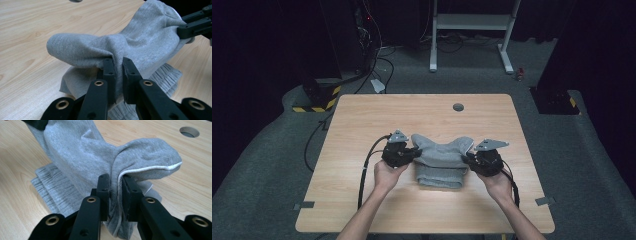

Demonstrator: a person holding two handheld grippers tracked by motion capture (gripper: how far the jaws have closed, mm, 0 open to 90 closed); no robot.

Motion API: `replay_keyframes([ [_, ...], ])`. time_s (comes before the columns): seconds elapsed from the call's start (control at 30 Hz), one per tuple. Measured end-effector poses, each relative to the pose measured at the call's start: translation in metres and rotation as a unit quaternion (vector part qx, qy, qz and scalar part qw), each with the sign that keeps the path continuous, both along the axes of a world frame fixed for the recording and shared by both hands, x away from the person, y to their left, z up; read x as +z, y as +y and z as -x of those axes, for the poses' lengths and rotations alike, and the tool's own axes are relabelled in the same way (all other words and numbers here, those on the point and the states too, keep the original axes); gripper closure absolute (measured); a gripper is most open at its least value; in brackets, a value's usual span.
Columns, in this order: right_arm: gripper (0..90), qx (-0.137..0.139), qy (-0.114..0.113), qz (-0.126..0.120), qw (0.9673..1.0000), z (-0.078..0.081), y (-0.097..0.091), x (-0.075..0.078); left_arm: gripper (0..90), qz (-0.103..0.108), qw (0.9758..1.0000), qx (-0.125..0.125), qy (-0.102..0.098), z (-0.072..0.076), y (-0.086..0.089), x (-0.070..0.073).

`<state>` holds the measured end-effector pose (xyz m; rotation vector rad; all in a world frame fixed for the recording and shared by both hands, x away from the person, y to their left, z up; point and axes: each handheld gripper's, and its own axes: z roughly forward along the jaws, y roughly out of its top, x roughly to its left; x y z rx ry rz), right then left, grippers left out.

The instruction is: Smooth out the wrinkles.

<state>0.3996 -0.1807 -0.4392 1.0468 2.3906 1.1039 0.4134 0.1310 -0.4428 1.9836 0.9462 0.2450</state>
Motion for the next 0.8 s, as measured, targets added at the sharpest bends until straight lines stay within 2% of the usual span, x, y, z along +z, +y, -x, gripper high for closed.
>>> replay_keyframes([
  [0.2, 77.0, 0.004, 0.003, 0.003, 1.0000, 0.004, -0.002, -0.004, 82.9, 0.004, 1.0000, -0.004, 0.004, 0.004, 0.000, -0.004],
  [0.4, 76.7, 0.009, 0.012, 0.008, 0.9998, 0.011, -0.003, -0.014, 82.8, -0.018, 0.9997, -0.014, 0.005, 0.010, -0.002, -0.009],
  [0.53, 76.5, 0.014, 0.014, 0.015, 0.9997, 0.016, -0.003, -0.021, 82.7, -0.017, 0.9996, -0.017, 0.012, 0.014, -0.002, -0.014],
  [0.8, 75.4, 0.013, 0.029, 0.012, 0.9994, 0.023, -0.008, -0.035, 82.4, -0.023, 0.9990, -0.023, 0.030, 0.019, 0.000, -0.027],
])
